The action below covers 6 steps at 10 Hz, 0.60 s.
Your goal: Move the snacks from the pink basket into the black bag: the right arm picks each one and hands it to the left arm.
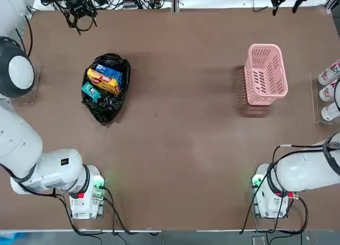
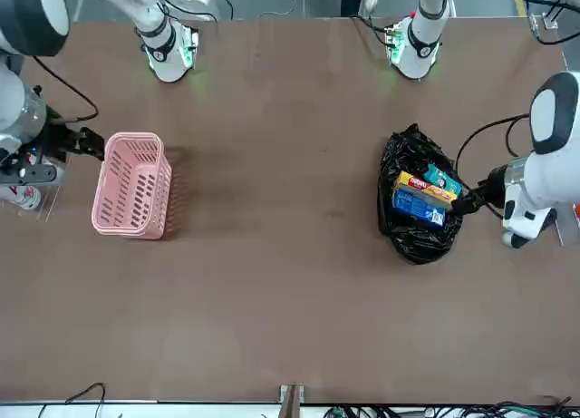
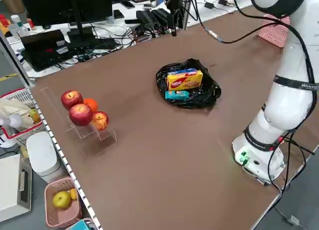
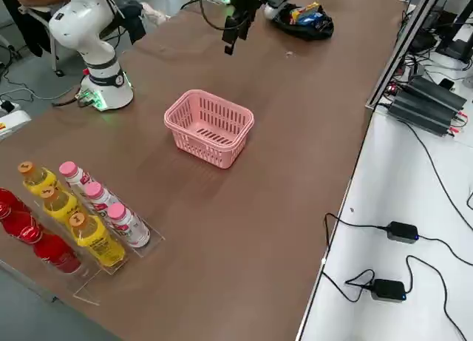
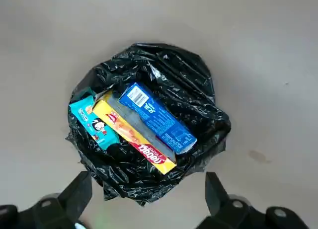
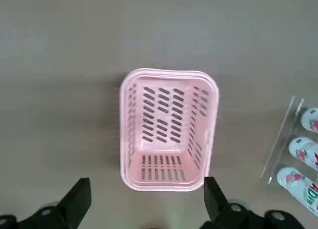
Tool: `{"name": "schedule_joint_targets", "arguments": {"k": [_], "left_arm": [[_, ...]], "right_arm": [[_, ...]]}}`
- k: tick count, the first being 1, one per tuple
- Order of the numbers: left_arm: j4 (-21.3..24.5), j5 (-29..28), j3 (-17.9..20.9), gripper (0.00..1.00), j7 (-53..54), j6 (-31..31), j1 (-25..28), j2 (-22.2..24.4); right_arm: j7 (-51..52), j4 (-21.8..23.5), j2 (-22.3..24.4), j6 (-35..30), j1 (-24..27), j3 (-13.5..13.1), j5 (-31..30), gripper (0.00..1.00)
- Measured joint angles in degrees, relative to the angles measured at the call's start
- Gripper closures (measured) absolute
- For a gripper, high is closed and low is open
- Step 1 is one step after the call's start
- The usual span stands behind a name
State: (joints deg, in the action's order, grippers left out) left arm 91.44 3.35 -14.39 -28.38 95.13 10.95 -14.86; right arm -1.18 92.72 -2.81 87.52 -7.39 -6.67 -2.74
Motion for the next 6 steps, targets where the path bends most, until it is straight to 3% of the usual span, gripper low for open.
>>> {"name": "schedule_joint_targets", "arguments": {"k": [3,6], "left_arm": [[-0.12,-0.01,0.35,0.00,9.29,-0.89,1.16,5.37],[-0.67,-0.33,2.68,0.00,18.39,-0.90,-4.05,9.93]], "right_arm": [[0.70,0.03,0.06,-0.41,4.72,-0.50,-0.01,0.00],[0.68,0.03,0.19,-0.51,6.05,0.91,0.00,0.00]]}}
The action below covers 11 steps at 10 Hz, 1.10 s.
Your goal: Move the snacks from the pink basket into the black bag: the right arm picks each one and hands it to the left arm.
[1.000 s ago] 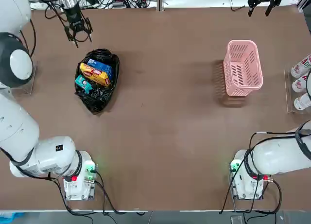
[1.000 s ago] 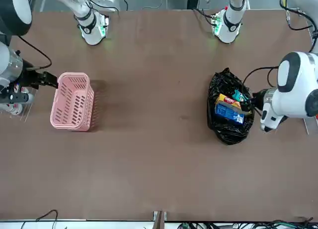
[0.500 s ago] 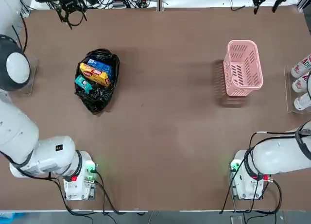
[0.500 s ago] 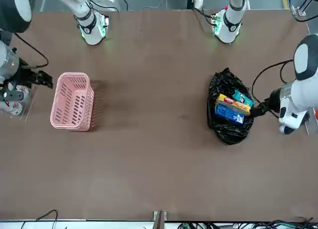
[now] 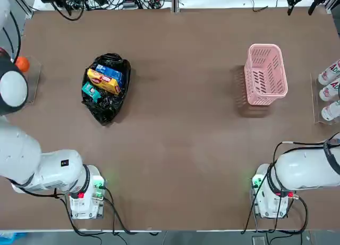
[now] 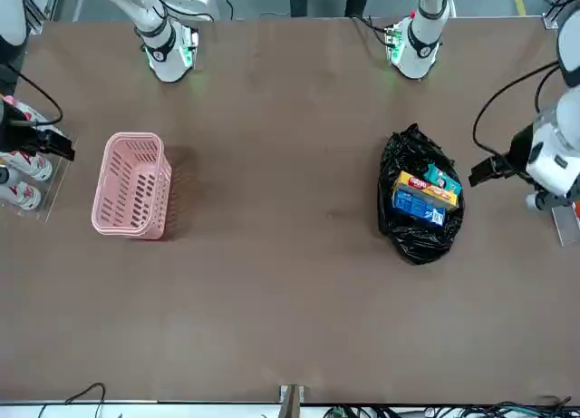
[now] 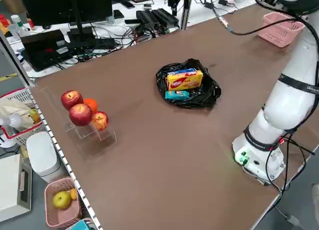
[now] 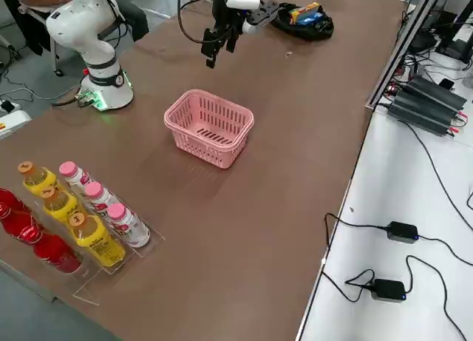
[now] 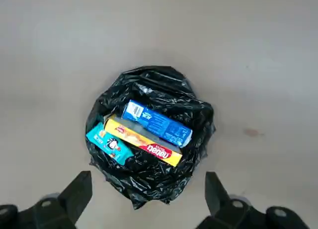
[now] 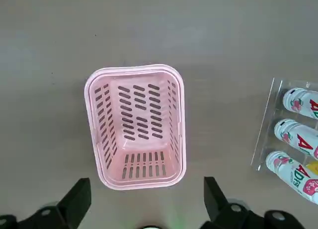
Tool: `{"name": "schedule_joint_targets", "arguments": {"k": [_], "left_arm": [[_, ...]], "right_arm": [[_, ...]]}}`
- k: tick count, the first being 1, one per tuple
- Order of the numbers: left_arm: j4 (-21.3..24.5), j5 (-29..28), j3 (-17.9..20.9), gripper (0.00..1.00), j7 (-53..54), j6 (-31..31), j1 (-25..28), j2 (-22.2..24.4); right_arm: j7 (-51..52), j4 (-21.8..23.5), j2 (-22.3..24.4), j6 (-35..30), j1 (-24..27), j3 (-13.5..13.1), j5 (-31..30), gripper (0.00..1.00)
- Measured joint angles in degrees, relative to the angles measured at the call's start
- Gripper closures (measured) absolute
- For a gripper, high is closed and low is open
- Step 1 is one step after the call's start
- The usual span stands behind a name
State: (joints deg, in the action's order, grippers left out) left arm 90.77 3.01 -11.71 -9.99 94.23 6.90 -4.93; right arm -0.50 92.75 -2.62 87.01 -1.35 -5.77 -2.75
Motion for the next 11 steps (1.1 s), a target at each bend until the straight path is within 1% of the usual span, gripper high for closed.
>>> {"name": "schedule_joint_targets", "arguments": {"k": [1,2,3,4,5,8,11], "left_arm": [[-0.87,-0.05,1.07,0.00,2.42,-0.90,-1.11,2.17],[-2.54,-0.06,2.81,0.00,3.74,-3.73,-2.11,4.05],[-5.28,-0.07,4.86,0.00,4.56,-6.92,-3.22,5.17],[-7.64,-0.07,5.84,0.00,5.06,-8.88,-3.53,5.65],[-8.56,-0.51,6.08,0.00,5.40,-9.83,-3.71,5.66],[-8.56,-2.88,6.06,0.00,5.46,-10.58,-5.88,4.91],[-8.56,-2.89,6.25,0.00,5.47,-11.67,-5.28,4.45]], "right_arm": [[0.00,0.00,0.01,-0.04,0.06,0.20,0.00,0.00],[0.00,0.01,0.04,-0.08,0.06,0.36,0.00,0.00],[0.00,0.01,0.16,-0.15,0.06,0.46,0.00,0.00],[0.00,0.02,0.47,-0.24,0.06,0.50,0.00,0.00],[0.00,0.01,0.98,-0.33,0.06,0.54,0.00,0.00],[0.29,-0.48,2.32,-0.47,0.05,0.91,0.00,0.00],[2.20,-3.20,2.46,-0.31,0.04,1.02,0.01,0.00]]}}
